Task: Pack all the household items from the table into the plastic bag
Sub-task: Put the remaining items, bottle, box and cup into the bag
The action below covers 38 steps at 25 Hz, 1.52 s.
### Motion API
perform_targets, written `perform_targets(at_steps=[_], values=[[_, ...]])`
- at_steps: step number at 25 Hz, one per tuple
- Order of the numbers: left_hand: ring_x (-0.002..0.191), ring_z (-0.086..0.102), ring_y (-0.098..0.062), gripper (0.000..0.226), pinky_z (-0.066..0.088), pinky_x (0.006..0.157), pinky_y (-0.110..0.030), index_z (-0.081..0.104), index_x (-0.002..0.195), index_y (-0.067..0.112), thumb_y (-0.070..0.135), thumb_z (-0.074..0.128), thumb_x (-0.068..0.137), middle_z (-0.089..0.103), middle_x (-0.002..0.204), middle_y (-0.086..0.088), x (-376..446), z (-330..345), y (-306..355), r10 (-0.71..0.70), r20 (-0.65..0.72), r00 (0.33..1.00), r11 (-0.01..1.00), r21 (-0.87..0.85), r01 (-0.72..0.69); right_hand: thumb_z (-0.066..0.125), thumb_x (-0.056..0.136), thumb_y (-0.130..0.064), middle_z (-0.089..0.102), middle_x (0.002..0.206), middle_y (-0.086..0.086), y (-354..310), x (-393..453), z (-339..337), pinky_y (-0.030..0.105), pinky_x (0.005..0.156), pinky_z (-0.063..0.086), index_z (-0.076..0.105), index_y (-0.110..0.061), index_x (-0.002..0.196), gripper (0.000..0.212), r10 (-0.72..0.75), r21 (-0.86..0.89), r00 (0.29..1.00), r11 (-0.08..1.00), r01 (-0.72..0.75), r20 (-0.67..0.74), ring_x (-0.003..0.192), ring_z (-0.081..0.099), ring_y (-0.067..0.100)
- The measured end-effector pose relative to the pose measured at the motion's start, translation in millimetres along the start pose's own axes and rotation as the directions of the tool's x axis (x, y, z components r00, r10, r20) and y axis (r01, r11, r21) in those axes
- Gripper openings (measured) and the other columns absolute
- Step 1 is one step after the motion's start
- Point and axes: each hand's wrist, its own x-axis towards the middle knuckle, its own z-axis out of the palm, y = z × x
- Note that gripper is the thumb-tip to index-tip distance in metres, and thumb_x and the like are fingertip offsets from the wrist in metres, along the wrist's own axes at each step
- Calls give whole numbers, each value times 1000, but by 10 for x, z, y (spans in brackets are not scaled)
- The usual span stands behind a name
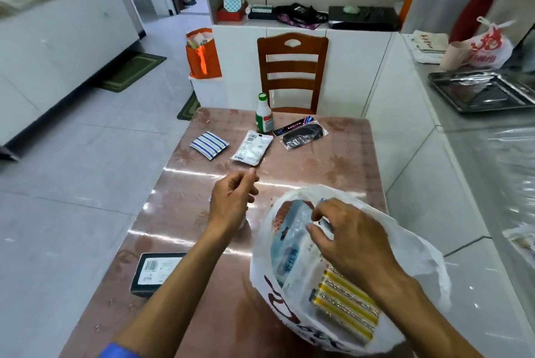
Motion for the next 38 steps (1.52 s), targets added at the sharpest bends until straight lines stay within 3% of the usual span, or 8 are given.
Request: perform_targets(at_steps=[5,13,19,25,29,33,35,38], values=[[82,62,-8,5,55,74,-27,67,93,24,24,62,92,68,91,6,823,-355,-382,-25,-92,995,970,238,46,60,92,-33,63,109,-8,-317,1128,181,28,72,47,62,-26,100,12,-29,80,994,997,21,103,91,58,12],[93,63,-19,23,52,83,-32,65,108,17,20,63,85,69,110,-3,2805,-732,-1746,-154,-26,988,844,517,145,65,85,-38,54,133,-3,-389,3201,1443,38,91,49,57,-29,120,37,12,-125,906,991,46,423,111,55,19],[116,51,-35,52,48,86,-44,46,131,14,19,59,81,48,135,-11,3554,-560,-2459,7,156,988,651,749,-123,68,77,-33,47,138,4,94,3669,2585,44,91,49,44,-24,134,63,146,-274,844,962,1,515,116,53,28],[88,63,-34,20,46,62,-39,58,101,4,-2,54,82,60,101,-16,3840,-519,-2486,185,237,954,405,866,-293,60,81,-14,47,131,12,270,3853,3180,38,68,39,37,-12,130,54,133,-492,902,865,97,411,102,59,34],[86,63,-39,12,46,65,-41,64,88,1,2,56,79,66,95,-19,3876,-506,-2394,137,204,969,469,848,-245,47,87,-4,57,116,14,256,3951,3237,39,63,40,46,-7,120,34,-18,-496,944,847,190,330,91,65,36],[73,64,-37,25,38,56,-33,62,70,9,30,59,84,68,79,-14,3287,-456,-2221,92,135,987,519,839,-164,52,84,-7,65,113,15,229,3941,3010,38,76,47,57,-8,112,28,17,-371,935,920,124,354,99,63,37],[57,60,-31,32,31,48,-26,59,58,12,34,63,81,64,62,-9,3053,-558,-1976,139,-13,990,646,759,-81,57,80,-15,67,107,12,245,3918,2760,34,72,45,60,-14,103,23,66,-282,918,958,51,390,99,62,33],[56,62,-8,6,40,50,-20,73,69,21,21,70,75,69,64,4,2782,-764,-1487,98,-196,976,871,492,11,58,81,-19,67,93,6,236,3706,2257,32,64,42,63,-16,91,11,164,1,927,985,-175,338,86,60,24]])
